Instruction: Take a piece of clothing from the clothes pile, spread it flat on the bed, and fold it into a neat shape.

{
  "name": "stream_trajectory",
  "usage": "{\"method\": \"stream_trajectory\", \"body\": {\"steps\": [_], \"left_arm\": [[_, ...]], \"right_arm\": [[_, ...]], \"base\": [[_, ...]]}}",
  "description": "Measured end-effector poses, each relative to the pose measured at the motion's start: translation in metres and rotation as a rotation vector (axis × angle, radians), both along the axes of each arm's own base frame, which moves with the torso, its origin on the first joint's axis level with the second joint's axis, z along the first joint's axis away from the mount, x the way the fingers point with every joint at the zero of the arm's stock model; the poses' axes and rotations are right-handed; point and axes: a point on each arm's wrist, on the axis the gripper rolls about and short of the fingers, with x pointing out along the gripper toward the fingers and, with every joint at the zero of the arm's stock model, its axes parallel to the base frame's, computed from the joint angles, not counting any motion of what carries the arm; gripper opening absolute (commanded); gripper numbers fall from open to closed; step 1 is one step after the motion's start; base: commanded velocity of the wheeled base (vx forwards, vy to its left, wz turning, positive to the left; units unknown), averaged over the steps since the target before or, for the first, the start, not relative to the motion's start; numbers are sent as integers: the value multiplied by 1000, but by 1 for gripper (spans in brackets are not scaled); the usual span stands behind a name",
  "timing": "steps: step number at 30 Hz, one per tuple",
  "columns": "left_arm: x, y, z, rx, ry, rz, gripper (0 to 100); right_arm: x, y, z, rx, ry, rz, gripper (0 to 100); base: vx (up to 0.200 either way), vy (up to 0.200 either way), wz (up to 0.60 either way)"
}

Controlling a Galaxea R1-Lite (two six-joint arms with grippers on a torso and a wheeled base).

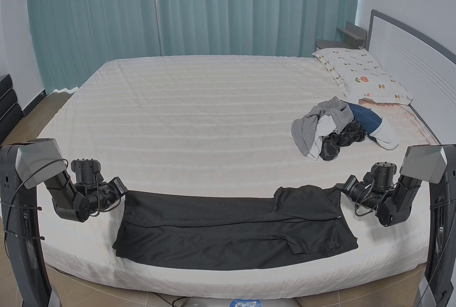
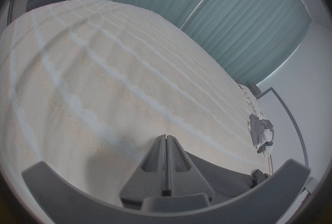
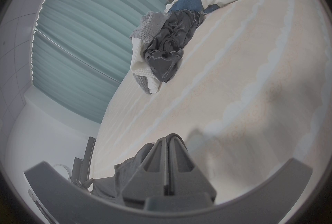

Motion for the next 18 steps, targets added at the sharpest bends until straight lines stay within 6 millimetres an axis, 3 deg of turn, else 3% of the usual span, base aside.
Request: {"method": "stream_trajectory", "body": {"steps": [4,5,14,18], "left_arm": [[0,1,-2,0,10,2,0],[0,1,-2,0,11,2,100],[0,2,-2,-6,6,1,100],[0,4,-2,-23,6,7,100]], "right_arm": [[0,0,-1,-3,2,1,0],[0,0,-2,-5,3,2,100],[-4,0,3,-11,-15,5,100],[-9,0,16,-17,-37,9,100]], "base": [[0,0,0],[0,0,0],[0,0,0],[0,0,0]]}}
